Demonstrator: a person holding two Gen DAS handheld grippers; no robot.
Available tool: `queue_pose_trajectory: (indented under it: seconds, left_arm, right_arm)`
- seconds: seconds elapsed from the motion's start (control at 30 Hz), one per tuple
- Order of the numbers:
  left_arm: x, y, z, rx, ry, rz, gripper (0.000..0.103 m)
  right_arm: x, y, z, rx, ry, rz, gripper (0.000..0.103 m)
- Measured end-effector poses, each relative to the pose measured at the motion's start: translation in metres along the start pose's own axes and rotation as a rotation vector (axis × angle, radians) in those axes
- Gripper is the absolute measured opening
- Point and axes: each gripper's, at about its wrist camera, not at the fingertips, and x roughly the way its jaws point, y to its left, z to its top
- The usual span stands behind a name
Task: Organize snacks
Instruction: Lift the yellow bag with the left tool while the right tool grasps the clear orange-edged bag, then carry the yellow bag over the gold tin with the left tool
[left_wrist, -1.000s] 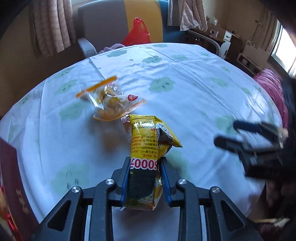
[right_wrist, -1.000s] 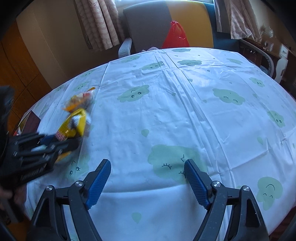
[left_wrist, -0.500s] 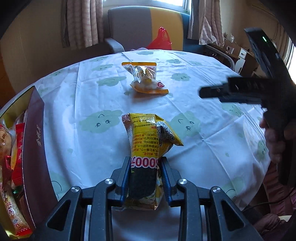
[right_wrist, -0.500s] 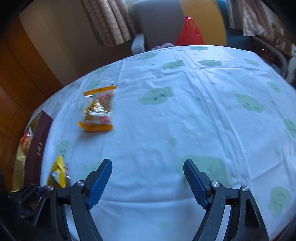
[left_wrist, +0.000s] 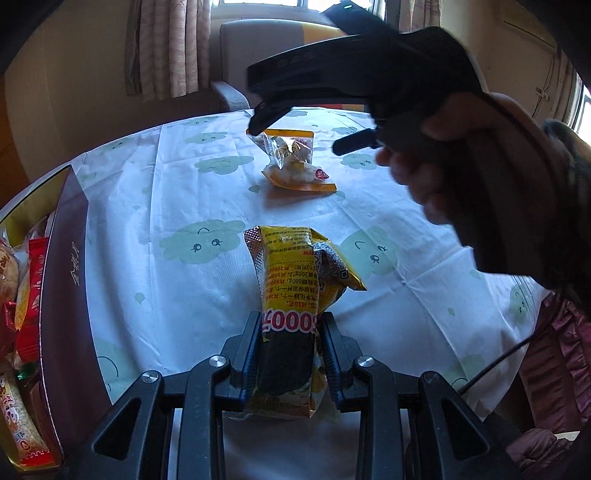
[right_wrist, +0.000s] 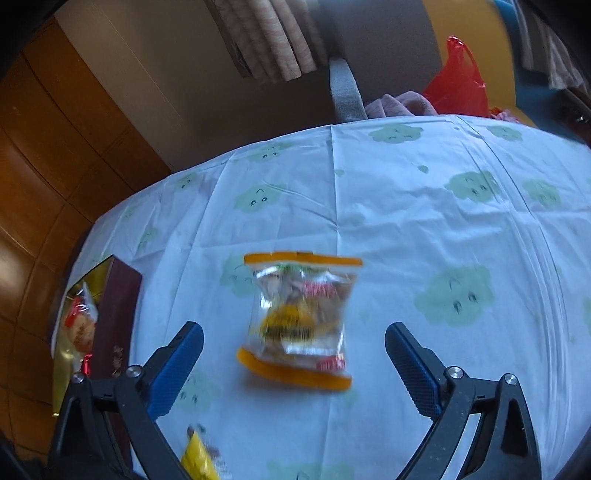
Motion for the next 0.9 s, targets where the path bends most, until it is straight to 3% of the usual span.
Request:
queue_pose_trajectory:
  seconds: [0.1,0.13,0.17,0.27,0.73,0.9]
  left_arm:
    - [0.000,0.001,0.000,-0.004,-0.001,-0.006,0.031]
    - [-0.001,0.001,-0.001,-0.005,-0.002,-0.006,0.031]
    - [-0.001,0.001,-0.001,-0.006,-0.002,-0.007,0.031]
    - [0.000,0.001,0.000,-0.008,-0.001,-0.005,0.031]
    - [0.001,-0.001,0.003,-0.016,0.006,0.017,0.030]
    - [-0.005,0.000,0.005,-0.018,0.006,0.028,0.028]
  right_arm:
    - [0.019,0.003,0.005,-0.037,0.037,-0.017,0.095]
    - [0.026,0.007,0.005,-0.075,0.060,-0.041,0.069]
    - [0.031,0.010,0.003,-0.108,0.077,-0.076,0.054]
    - [0.024,0.017,-0.006,-0.180,0.052,-0.093,0.041]
    - [-0.039,0.003,-0.096,-0.294,0.028,-0.122,0.040]
    - [-0.043,-0.002,-0.103,-0.256,0.003,-0.110,0.040]
